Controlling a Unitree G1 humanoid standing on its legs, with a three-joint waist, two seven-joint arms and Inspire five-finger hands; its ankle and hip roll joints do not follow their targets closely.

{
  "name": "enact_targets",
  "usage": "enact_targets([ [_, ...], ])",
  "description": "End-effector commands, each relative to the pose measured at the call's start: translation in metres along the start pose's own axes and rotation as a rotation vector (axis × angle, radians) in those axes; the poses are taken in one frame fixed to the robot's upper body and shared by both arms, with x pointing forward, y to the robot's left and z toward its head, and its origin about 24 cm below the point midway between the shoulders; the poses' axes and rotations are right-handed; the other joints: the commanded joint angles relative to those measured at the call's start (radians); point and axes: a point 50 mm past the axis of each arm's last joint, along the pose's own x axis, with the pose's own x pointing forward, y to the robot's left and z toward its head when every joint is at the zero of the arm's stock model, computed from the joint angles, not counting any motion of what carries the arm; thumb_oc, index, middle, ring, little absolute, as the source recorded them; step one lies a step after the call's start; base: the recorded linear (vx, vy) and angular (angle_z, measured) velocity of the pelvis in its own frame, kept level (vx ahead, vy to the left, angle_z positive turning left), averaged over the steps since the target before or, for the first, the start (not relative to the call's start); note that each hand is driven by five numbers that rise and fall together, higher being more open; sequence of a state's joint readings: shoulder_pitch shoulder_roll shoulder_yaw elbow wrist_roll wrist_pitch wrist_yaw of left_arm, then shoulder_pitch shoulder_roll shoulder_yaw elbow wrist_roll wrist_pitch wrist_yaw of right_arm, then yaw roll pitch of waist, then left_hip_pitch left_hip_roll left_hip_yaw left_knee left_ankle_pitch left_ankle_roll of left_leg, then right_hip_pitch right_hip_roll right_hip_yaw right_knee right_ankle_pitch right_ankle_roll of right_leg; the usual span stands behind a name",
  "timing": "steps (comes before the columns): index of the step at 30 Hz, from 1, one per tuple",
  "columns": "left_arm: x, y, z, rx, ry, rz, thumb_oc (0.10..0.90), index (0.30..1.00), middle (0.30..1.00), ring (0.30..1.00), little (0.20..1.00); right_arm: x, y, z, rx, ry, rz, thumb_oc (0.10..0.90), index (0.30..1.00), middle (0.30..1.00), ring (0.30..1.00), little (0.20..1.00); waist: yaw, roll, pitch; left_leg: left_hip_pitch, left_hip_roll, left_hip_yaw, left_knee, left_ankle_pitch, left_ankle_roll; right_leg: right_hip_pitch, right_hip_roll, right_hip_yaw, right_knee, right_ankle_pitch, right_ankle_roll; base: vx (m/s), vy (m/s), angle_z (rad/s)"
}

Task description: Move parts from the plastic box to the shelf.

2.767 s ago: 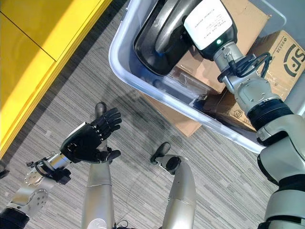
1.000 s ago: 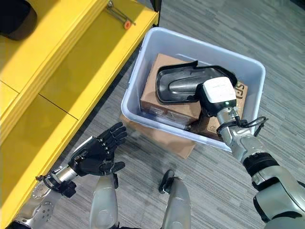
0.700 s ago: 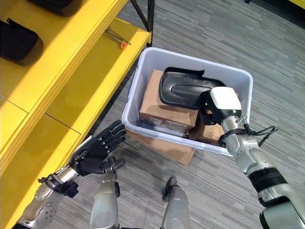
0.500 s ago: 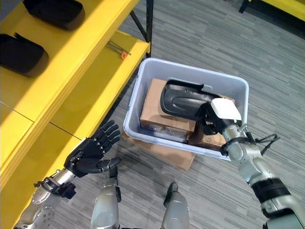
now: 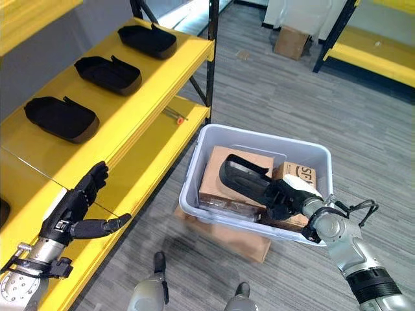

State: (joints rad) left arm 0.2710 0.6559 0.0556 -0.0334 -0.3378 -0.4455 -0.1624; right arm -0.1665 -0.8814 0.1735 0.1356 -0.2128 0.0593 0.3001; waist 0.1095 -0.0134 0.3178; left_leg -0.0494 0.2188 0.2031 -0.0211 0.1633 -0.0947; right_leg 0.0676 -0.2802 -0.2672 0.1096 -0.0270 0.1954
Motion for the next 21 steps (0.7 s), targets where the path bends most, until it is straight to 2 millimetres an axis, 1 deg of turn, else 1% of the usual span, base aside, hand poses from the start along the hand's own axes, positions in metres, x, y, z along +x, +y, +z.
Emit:
enact_targets([
  [1,0.021,-0.005,0.042,0.073,-0.255,-0.092,0.9,1.0,1.0,1.0,1.0,-0.002,-0.059,0.035,-0.059,-0.128,-0.147,0.4,0.3,0.3,0.3,0.3,-0.003,-0.055,-0.116,0.114,0.126,-0.024,0.073,-0.162,-0.056,-0.05,-0.071,-0.002,-0.083,0.103,0.03,-0.03,-0.048,-0.1],
  [3,0.026,-0.015,0.046,0.103,-0.287,-0.142,0.9,1.0,1.0,1.0,1.0,-0.001,-0.064,0.041,-0.065,-0.134,-0.112,0.4,0.3,0.3,0.3,0.3,-0.006,-0.059,-0.123,0.12,0.123,-0.026,0.078,-0.172,-0.055,-0.044,-0.07,0.004,-0.088,0.104,0.031,-0.04,-0.059,-0.12],
  [4,0.029,-0.022,0.05,0.192,-0.324,-0.179,0.9,1.0,1.0,1.0,1.0,0.0,-0.066,0.046,-0.066,-0.156,-0.087,0.4,0.3,0.3,0.3,0.3,-0.008,-0.061,-0.127,0.126,0.12,-0.029,0.078,-0.176,-0.052,-0.037,-0.066,0.009,-0.093,0.104,0.03,-0.02,-0.05,-0.06],
  [5,0.032,-0.027,0.052,0.21,-0.348,-0.219,0.9,1.0,1.0,1.0,1.0,0.001,-0.067,0.052,-0.068,-0.176,-0.067,0.4,0.3,0.3,0.3,0.3,-0.014,-0.063,-0.131,0.134,0.117,-0.027,0.075,-0.178,-0.051,-0.035,-0.067,0.013,-0.095,0.106,0.031,-0.02,-0.038,-0.01],
  [8,0.039,-0.037,0.053,0.138,-0.343,-0.33,0.9,1.0,1.0,1.0,1.0,-0.001,-0.073,0.066,-0.099,-0.224,-0.024,0.4,0.3,0.3,0.3,0.3,-0.026,-0.059,-0.14,0.141,0.117,-0.02,0.072,-0.175,-0.053,-0.031,-0.066,0.025,-0.094,0.107,0.033,-0.02,-0.003,-0.07],
  [9,0.044,-0.045,0.051,0.128,-0.334,-0.346,0.9,1.0,1.0,1.0,1.0,0.001,-0.073,0.076,-0.126,-0.254,0.003,0.4,0.3,0.3,0.3,0.3,-0.034,-0.058,-0.143,0.145,0.116,-0.017,0.074,-0.177,-0.055,-0.03,-0.067,0.03,-0.09,0.105,0.034,-0.01,0.004,-0.05],
  [10,0.045,-0.046,0.05,0.127,-0.334,-0.348,0.9,1.0,1.0,1.0,1.0,0.001,-0.073,0.078,-0.137,-0.262,0.008,0.4,0.3,0.3,0.3,0.3,-0.036,-0.058,-0.143,0.146,0.116,-0.016,0.074,-0.178,-0.055,-0.029,-0.067,0.03,-0.089,0.105,0.034,0.0,0.0,0.0],
  [11,0.049,-0.052,0.048,0.11,-0.322,-0.362,0.9,1.0,1.0,1.0,1.0,0.0,-0.073,0.088,-0.17,-0.291,0.027,0.4,0.3,0.3,0.3,0.3,-0.043,-0.06,-0.147,0.152,0.111,-0.017,0.078,-0.185,-0.053,-0.025,-0.068,0.037,-0.089,0.104,0.035,0.01,-0.001,-0.05],
  [13,0.051,-0.056,0.045,0.103,-0.313,-0.363,0.9,1.0,1.0,1.0,1.0,-0.001,-0.073,0.095,-0.195,-0.31,0.046,0.4,0.3,0.3,0.3,0.3,-0.045,-0.06,-0.149,0.156,0.108,-0.02,0.081,-0.191,-0.051,-0.023,-0.07,0.045,-0.09,0.104,0.037,0.02,-0.001,-0.13],
  [14,0.051,-0.058,0.044,0.117,-0.31,-0.359,0.9,1.0,1.0,1.0,1.0,-0.002,-0.074,0.1,-0.211,-0.322,0.061,0.4,0.3,0.3,0.3,0.3,-0.048,-0.059,-0.151,0.159,0.106,-0.02,0.082,-0.195,-0.049,-0.021,-0.071,0.05,-0.091,0.104,0.037,0.04,0.002,-0.17],
  [15,0.053,-0.063,0.042,0.148,-0.313,-0.376,0.9,1.0,1.0,1.0,1.0,-0.004,-0.074,0.109,-0.236,-0.34,0.099,0.4,0.3,0.3,0.3,0.3,-0.052,-0.059,-0.157,0.164,0.102,-0.017,0.084,-0.201,-0.048,-0.018,-0.074,0.055,-0.096,0.107,0.04,0.04,0.004,-0.11],
  [17,0.053,-0.065,0.041,0.169,-0.315,-0.38,0.9,1.0,1.0,1.0,1.0,-0.004,-0.074,0.112,-0.247,-0.34,0.129,0.4,0.3,0.3,0.3,0.3,-0.054,-0.06,-0.158,0.166,0.103,-0.014,0.084,-0.202,-0.049,-0.018,-0.078,0.055,-0.097,0.109,0.043,0.03,0.0,-0.02],
  [20,0.053,-0.066,0.04,0.216,-0.317,-0.366,0.9,1.0,1.0,1.0,1.0,-0.005,-0.068,0.119,-0.271,-0.326,0.241,0.4,0.3,0.3,0.3,0.3,-0.056,-0.06,-0.16,0.171,0.108,0.001,0.083,-0.201,-0.055,-0.018,-0.086,0.053,-0.1,0.114,0.049,0.03,-0.003,-0.02],
  [21,0.054,-0.064,0.039,0.271,-0.317,-0.333,0.9,1.0,1.0,1.0,1.0,-0.005,-0.063,0.12,-0.275,-0.311,0.297,0.4,0.3,0.3,0.3,0.3,-0.055,-0.061,-0.159,0.173,0.114,0.008,0.081,-0.197,-0.059,-0.018,-0.091,0.047,-0.101,0.118,0.052,0.04,-0.007,-0.02],
])
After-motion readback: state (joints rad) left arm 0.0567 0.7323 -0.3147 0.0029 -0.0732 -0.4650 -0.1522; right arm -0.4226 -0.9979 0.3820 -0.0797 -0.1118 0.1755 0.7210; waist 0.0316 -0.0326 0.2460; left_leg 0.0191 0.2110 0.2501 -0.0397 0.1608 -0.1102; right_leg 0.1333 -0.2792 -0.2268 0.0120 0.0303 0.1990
